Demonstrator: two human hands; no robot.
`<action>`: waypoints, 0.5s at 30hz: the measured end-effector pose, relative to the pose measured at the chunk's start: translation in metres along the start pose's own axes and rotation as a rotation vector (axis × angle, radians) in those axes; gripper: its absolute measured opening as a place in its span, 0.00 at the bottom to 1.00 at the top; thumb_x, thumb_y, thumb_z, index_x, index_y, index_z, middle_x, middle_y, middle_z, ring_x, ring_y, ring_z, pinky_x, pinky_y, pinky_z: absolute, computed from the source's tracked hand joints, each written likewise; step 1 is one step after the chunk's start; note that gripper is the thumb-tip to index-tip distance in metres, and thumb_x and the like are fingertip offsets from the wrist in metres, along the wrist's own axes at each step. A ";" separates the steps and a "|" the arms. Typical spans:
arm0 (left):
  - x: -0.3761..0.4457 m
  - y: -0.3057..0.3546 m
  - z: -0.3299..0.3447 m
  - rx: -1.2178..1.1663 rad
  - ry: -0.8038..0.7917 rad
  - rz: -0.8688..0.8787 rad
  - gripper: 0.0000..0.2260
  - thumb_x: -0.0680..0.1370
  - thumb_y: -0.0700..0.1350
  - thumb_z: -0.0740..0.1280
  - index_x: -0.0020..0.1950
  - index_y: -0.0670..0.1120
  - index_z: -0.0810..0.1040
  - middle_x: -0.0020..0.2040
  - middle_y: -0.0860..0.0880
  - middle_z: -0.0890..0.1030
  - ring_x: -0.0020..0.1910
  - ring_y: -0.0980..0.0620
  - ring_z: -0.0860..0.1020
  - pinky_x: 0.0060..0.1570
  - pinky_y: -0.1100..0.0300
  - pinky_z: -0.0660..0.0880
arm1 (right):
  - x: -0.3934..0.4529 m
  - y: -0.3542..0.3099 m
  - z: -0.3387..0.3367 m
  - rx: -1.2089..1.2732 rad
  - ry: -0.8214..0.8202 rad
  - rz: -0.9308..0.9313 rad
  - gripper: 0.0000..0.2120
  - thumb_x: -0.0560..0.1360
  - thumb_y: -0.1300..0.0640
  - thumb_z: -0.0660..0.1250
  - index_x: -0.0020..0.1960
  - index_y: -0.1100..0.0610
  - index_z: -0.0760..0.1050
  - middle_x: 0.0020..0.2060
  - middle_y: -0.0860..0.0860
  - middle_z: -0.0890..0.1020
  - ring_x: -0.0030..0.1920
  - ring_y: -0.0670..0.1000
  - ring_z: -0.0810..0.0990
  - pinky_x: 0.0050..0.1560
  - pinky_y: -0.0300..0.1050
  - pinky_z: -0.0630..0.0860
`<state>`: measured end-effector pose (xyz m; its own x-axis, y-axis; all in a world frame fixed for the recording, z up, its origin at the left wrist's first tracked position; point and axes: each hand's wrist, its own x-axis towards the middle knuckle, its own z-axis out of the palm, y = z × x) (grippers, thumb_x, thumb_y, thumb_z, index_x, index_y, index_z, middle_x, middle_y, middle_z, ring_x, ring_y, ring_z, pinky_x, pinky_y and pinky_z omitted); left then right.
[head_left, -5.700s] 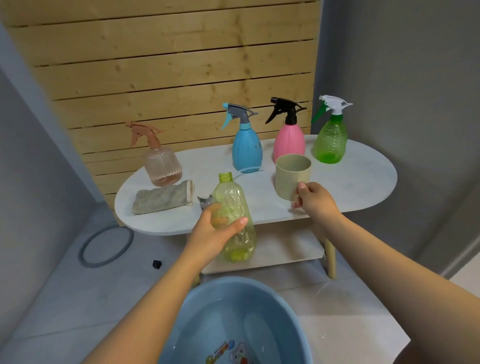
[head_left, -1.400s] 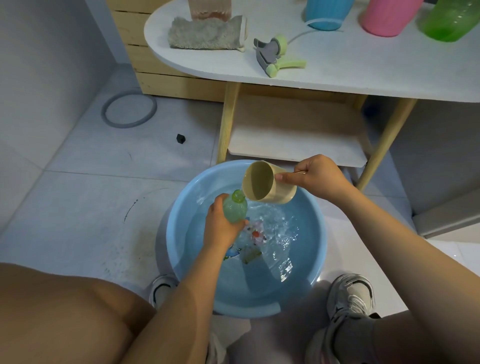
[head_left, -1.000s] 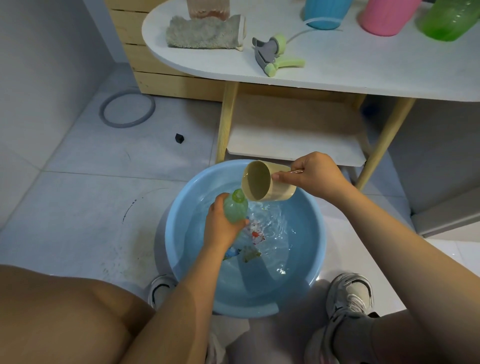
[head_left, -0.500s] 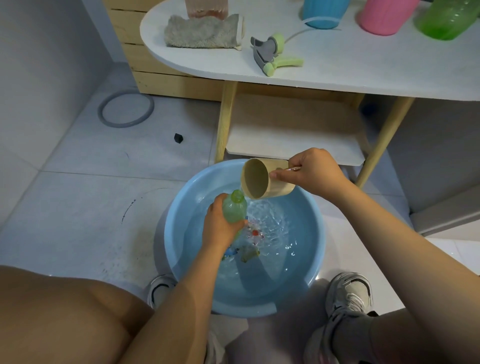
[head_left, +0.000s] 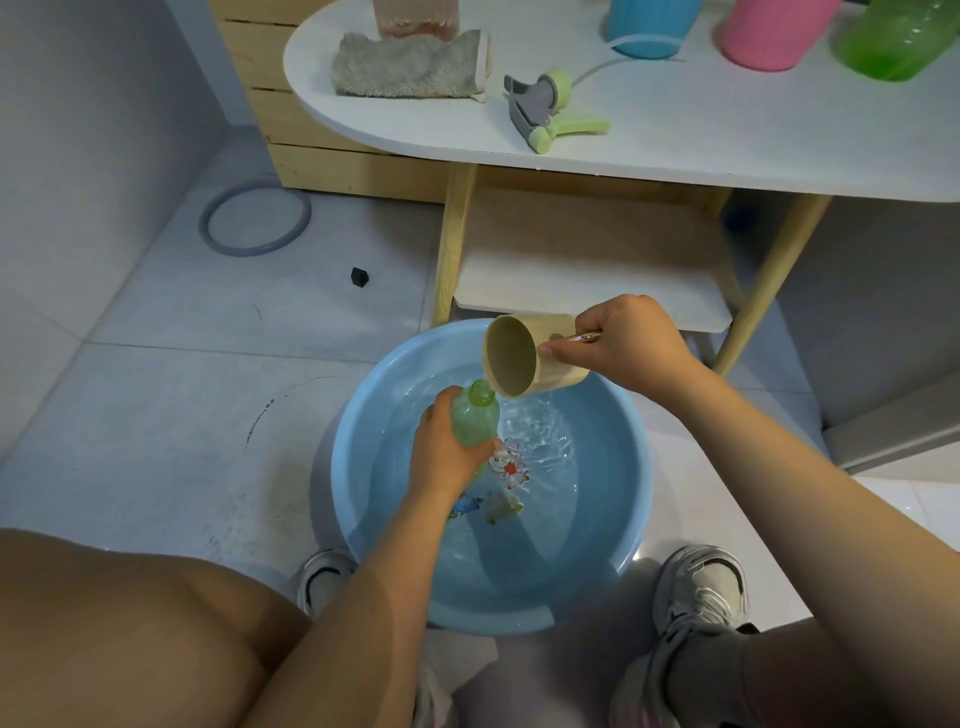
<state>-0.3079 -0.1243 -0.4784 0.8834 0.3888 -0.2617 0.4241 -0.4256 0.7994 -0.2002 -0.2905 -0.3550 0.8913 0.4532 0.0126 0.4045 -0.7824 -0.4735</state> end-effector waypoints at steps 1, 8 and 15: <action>0.000 0.000 0.000 0.000 -0.001 0.002 0.32 0.68 0.46 0.77 0.68 0.51 0.66 0.63 0.48 0.72 0.60 0.48 0.72 0.48 0.62 0.66 | 0.000 -0.001 0.000 -0.010 0.003 -0.004 0.28 0.69 0.44 0.72 0.24 0.56 0.59 0.22 0.52 0.58 0.27 0.52 0.55 0.30 0.46 0.52; -0.001 0.001 0.000 0.015 -0.006 0.004 0.31 0.68 0.47 0.76 0.67 0.51 0.67 0.62 0.48 0.73 0.59 0.48 0.73 0.48 0.62 0.67 | 0.001 -0.001 0.001 -0.086 0.014 -0.051 0.27 0.69 0.43 0.71 0.24 0.55 0.60 0.21 0.51 0.59 0.28 0.53 0.57 0.29 0.46 0.53; -0.001 0.003 0.000 0.027 -0.013 -0.005 0.33 0.68 0.47 0.76 0.69 0.51 0.65 0.64 0.47 0.72 0.61 0.47 0.72 0.49 0.62 0.67 | 0.001 -0.001 0.005 -0.192 0.036 -0.100 0.24 0.71 0.41 0.68 0.27 0.56 0.67 0.21 0.51 0.64 0.31 0.56 0.62 0.37 0.45 0.61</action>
<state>-0.3076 -0.1258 -0.4759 0.8834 0.3809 -0.2729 0.4339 -0.4451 0.7833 -0.2006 -0.2872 -0.3591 0.8499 0.5202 0.0842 0.5202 -0.8027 -0.2915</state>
